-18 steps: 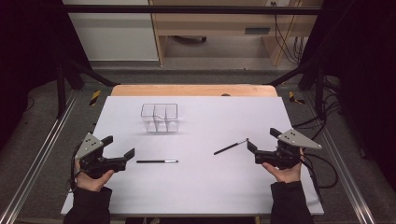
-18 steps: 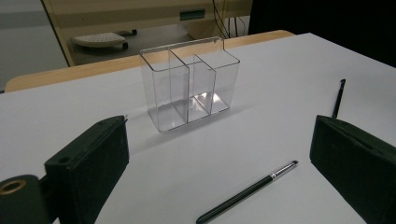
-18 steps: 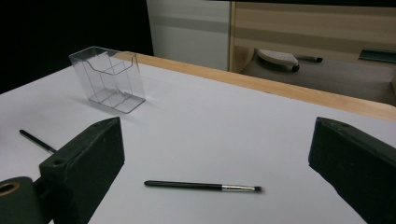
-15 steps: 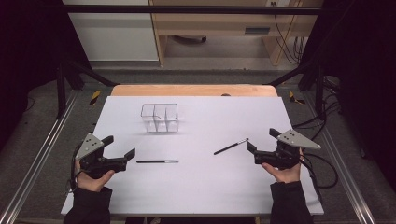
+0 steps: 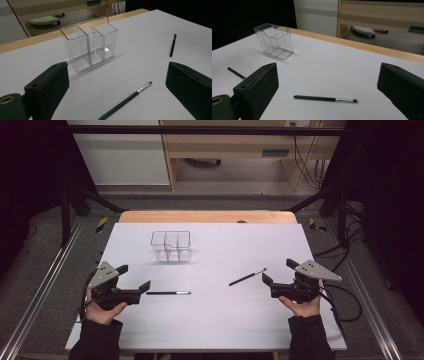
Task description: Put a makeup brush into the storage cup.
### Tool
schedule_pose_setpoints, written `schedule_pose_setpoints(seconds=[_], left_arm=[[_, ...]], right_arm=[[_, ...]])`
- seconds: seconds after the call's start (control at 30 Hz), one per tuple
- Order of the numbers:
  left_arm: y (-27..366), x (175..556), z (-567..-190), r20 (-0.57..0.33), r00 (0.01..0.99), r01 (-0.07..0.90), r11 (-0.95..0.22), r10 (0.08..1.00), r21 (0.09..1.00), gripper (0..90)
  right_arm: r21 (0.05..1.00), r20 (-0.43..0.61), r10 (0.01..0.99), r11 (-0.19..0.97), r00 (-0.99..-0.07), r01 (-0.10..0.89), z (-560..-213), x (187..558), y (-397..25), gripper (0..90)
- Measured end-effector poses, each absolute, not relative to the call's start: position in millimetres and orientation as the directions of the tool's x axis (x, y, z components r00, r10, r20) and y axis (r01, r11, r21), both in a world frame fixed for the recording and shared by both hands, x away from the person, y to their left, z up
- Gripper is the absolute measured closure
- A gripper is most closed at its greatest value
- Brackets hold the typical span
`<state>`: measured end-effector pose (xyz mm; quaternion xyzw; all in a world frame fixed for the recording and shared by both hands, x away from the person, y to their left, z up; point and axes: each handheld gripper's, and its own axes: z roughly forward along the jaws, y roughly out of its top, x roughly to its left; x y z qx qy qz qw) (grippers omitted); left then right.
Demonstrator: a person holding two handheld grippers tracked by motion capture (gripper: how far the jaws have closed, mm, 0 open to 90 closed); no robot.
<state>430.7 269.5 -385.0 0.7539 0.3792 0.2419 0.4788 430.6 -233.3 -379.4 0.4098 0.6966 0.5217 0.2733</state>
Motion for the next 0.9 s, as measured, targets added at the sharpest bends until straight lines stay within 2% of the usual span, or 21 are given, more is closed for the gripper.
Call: schedule_pose_setpoints(seconds=[0.63,0.9], left_arm=[[256,448,-387,0.033,0.683,0.358,-0.374,0.729,0.856,4.3],[248,460,-400,0.035,0.717,0.392,-0.445,0.696,0.805,4.4]], right_arm=[[0.952,0.043,0.851,0.124,-0.524,0.279,-377,428,-228,3.9],[0.949,0.043,0.849,0.131,-0.526,0.288,-380,429,-225,3.8]])
